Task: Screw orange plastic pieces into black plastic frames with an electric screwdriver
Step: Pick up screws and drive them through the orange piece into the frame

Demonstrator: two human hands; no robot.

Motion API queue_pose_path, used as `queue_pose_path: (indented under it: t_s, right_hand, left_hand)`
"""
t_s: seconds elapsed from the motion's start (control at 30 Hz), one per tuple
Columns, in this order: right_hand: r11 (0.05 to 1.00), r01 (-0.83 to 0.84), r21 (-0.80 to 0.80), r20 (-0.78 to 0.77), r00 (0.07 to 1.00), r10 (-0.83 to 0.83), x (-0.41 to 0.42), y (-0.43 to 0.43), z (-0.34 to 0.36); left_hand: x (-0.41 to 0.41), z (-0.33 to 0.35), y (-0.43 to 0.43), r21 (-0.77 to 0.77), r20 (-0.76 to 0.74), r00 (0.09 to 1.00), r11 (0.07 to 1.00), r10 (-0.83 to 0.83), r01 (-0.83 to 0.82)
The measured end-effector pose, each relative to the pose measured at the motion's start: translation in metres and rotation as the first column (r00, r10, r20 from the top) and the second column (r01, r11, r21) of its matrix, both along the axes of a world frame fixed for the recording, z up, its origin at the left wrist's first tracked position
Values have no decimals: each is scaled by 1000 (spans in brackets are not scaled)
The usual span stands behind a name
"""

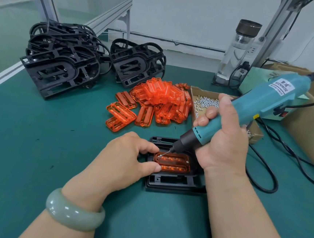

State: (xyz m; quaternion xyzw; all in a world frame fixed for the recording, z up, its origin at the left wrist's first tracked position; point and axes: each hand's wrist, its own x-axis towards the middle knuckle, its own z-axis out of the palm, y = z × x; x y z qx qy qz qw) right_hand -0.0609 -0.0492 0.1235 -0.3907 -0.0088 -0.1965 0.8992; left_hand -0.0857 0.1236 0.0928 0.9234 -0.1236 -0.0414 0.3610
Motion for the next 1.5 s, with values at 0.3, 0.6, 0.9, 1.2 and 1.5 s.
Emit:
queue_pose_path:
  t_s: [0.3, 0.6, 0.9, 1.2, 1.5]
  right_hand:
    - [990, 4, -142, 57, 998, 4, -3, 3, 4]
    - [983, 12, -183, 69, 998, 1, -6, 7, 7]
    - [1000, 7, 7, 69, 998, -8, -8, 2, 9]
    - [978, 12, 206, 62, 998, -25, -12, 0, 13]
    - [956, 22, 294, 25, 999, -31, -12, -1, 15]
  left_hand:
    - [0, 1, -1, 25, 4, 1000, 1000, 4, -4]
    - [-2, 4, -2, 33, 1, 1000, 999, 8, -8]
    - [-4, 12, 1, -267, 63, 991, 958, 122, -101]
    - [-7, 16, -13, -527, -149, 981, 830, 123, -185]
    - [-8, 18, -18, -698, -185, 979, 688, 91, -196]
